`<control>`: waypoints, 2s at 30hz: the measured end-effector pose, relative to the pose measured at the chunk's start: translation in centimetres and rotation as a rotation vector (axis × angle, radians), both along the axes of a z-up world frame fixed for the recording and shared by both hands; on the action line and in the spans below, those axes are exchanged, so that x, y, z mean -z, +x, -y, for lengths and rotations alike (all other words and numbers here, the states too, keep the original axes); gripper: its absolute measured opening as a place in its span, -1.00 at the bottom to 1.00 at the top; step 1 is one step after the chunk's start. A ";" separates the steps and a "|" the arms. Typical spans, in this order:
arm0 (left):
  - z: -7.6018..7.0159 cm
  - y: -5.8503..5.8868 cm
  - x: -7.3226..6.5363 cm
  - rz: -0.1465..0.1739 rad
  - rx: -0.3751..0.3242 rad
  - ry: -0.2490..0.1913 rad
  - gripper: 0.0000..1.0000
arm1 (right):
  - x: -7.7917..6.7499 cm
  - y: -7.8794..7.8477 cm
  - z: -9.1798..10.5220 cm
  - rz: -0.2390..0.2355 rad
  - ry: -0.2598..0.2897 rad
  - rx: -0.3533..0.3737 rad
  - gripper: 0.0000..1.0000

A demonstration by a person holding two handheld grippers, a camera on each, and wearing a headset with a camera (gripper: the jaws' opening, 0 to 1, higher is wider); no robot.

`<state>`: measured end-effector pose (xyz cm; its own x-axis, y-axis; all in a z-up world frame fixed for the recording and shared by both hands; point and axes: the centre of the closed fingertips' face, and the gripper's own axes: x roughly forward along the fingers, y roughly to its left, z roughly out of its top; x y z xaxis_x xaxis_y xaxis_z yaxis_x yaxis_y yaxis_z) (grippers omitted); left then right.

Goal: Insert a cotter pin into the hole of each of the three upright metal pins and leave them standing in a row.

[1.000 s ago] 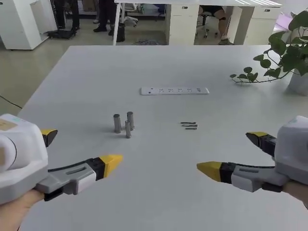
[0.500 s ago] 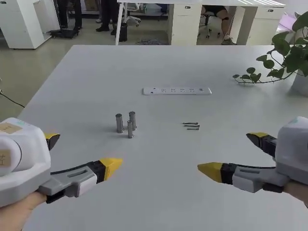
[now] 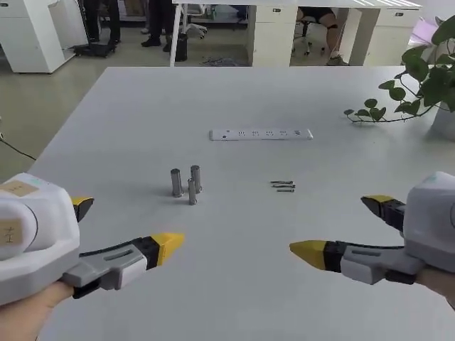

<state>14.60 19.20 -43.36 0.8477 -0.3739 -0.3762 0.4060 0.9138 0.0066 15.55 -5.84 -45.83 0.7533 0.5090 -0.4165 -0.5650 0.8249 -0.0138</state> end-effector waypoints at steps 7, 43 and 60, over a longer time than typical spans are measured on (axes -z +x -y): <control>0.2 0.3 0.2 -0.003 0.006 0.008 0.62 | 0.0 0.1 -0.2 0.002 0.001 -0.005 0.86; 1.4 12.2 4.1 0.070 0.099 -0.033 -0.37 | 0.7 4.1 -1.2 0.027 0.071 0.000 0.45; 4.3 18.3 10.6 0.005 0.182 0.040 -0.52 | 2.2 6.7 -2.1 0.010 0.098 0.009 0.31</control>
<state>32.92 14.90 -53.93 0.7690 -0.5063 -0.3902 0.5649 0.8240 0.0441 22.28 -3.74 -47.98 0.7621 0.5400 -0.3571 -0.5575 0.8278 0.0619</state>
